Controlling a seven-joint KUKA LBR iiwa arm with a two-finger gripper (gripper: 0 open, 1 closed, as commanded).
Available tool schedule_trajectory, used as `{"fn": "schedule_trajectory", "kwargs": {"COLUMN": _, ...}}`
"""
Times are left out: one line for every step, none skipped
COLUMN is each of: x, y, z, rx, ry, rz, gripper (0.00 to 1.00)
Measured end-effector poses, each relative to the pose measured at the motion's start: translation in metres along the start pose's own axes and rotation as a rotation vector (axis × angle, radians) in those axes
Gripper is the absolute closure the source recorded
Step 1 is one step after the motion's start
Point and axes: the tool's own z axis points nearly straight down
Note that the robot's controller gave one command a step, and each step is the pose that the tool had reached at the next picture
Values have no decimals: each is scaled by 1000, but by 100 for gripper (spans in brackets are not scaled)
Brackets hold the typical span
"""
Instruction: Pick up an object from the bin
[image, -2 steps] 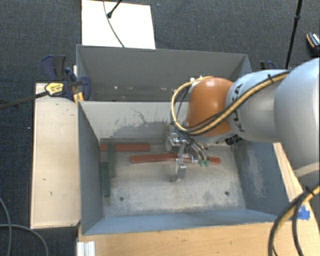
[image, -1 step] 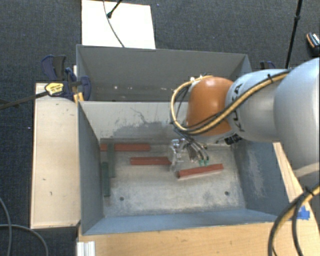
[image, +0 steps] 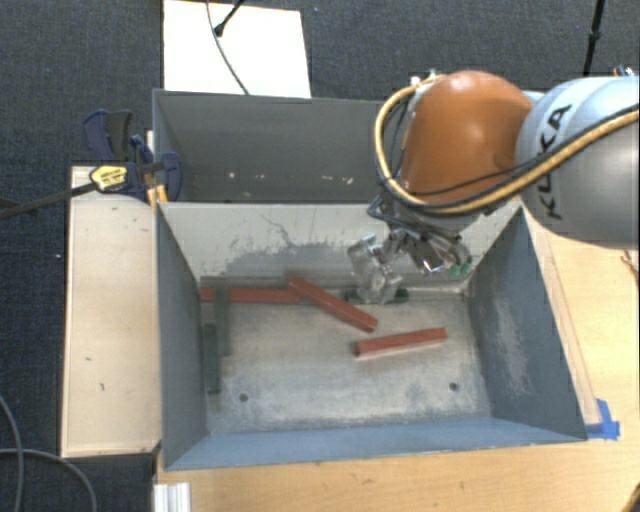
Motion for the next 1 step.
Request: {"fn": "schedule_trajectory", "kwargs": {"x": 1, "y": 1, "z": 3, "rx": -3, "ry": 6, "rz": 4, "gripper": 0}}
